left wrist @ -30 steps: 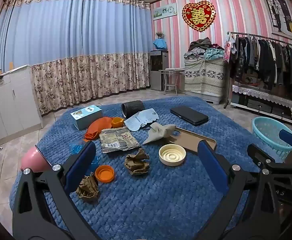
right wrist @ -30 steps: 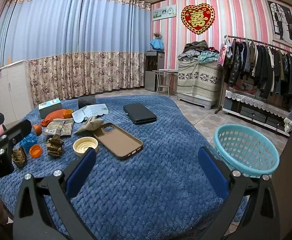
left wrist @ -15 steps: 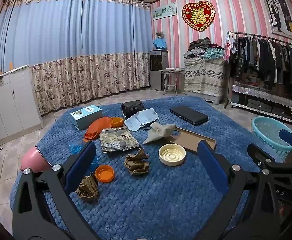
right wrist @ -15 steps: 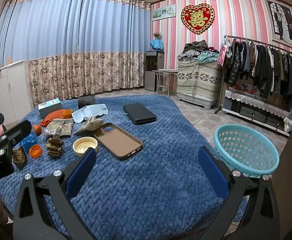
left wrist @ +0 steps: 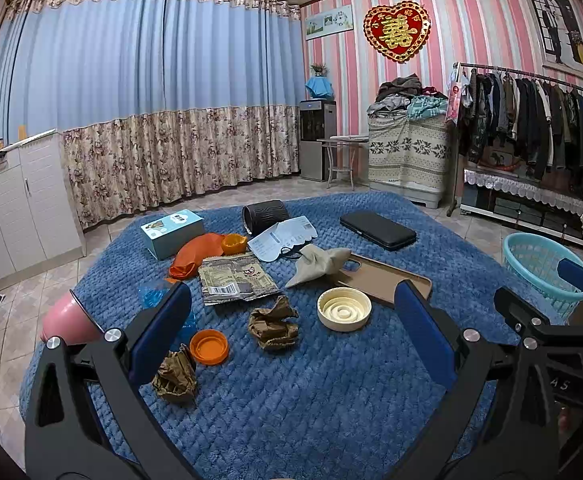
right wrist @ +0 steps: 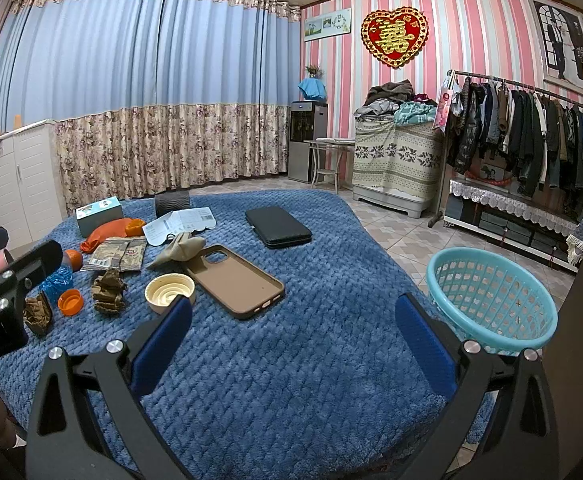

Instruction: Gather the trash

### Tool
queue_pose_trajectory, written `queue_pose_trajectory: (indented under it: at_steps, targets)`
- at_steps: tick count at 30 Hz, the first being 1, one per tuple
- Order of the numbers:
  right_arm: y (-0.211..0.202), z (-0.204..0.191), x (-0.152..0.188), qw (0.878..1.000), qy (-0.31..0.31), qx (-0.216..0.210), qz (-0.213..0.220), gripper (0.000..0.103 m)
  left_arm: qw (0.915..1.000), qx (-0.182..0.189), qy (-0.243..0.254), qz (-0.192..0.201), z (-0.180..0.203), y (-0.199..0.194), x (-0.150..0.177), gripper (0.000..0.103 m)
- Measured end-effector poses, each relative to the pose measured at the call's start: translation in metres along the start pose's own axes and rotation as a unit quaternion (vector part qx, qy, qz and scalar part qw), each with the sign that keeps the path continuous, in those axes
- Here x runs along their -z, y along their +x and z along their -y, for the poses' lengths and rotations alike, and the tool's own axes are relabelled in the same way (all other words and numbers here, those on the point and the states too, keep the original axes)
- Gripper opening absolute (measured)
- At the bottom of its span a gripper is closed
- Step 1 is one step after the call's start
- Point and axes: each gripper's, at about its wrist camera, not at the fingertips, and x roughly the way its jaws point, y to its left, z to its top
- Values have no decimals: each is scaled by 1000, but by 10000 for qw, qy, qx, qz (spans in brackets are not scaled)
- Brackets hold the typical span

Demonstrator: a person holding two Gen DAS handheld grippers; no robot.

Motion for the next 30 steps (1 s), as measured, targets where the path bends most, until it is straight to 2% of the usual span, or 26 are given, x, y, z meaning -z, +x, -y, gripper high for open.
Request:
queue_pose_trajectory:
  at_steps: [30]
  targets:
    - [1, 0, 1, 10000, 0, 1, -6, 99, 10000, 3, 15, -6, 1, 0, 0, 98]
